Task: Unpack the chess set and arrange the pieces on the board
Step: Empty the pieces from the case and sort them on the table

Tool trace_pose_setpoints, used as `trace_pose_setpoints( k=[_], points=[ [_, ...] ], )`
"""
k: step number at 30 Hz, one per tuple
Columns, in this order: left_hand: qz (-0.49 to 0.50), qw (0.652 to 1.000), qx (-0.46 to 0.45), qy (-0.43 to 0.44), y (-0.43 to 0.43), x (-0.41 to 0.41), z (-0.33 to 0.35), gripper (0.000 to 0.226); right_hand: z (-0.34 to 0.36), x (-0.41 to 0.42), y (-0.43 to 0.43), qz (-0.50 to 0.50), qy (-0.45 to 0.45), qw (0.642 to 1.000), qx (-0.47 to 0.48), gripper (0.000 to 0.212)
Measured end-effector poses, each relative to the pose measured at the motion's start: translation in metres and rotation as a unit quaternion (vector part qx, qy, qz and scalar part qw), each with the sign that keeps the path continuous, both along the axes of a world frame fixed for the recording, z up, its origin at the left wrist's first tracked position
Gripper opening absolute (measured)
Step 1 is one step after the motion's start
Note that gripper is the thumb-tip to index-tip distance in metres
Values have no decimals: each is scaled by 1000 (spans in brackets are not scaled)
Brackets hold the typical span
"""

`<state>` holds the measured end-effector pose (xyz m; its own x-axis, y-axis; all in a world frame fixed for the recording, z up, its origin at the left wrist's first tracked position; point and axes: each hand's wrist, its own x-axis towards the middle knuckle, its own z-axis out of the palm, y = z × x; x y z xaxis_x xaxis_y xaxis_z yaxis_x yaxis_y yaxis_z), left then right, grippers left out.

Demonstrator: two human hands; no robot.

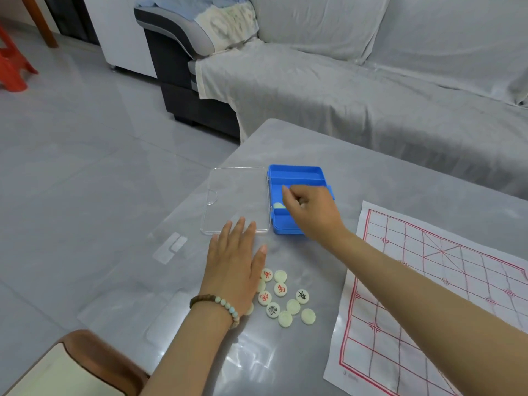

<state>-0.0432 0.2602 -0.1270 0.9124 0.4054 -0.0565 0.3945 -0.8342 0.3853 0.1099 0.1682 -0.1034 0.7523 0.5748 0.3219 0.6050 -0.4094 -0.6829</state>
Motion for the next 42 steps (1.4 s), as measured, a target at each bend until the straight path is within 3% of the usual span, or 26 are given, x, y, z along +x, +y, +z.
trace_pose_setpoints(
  k=[3,7,9,13,17,25,32,42],
  points=[
    [2,1000,3,2,-4,-8,6,54,-17,-24,-37,8,12,998,-63,44],
    [-13,1000,-10,-8,-14,-16,11,53,-38,-43,-60,23,-70,972,-222,42],
    [-20,999,-22,-14,-19,-17,14,52,-40,-46,-63,40,-97,962,-252,37],
    [-24,1000,4,-4,-28,-18,16,53,-44,-45,-74,70,-82,975,-192,19],
    [-51,998,25,4,-36,-15,13,53,-43,-54,-100,107,43,974,-196,44],
    [-66,992,11,107,-41,-22,-6,54,-34,-81,-92,163,25,941,-295,55],
    [-75,993,12,88,-41,-29,-11,54,-35,-73,-112,143,-1,930,-340,55],
    [-40,998,1,42,-27,-21,3,53,-32,-89,-93,168,76,946,-265,55]
  ],
)
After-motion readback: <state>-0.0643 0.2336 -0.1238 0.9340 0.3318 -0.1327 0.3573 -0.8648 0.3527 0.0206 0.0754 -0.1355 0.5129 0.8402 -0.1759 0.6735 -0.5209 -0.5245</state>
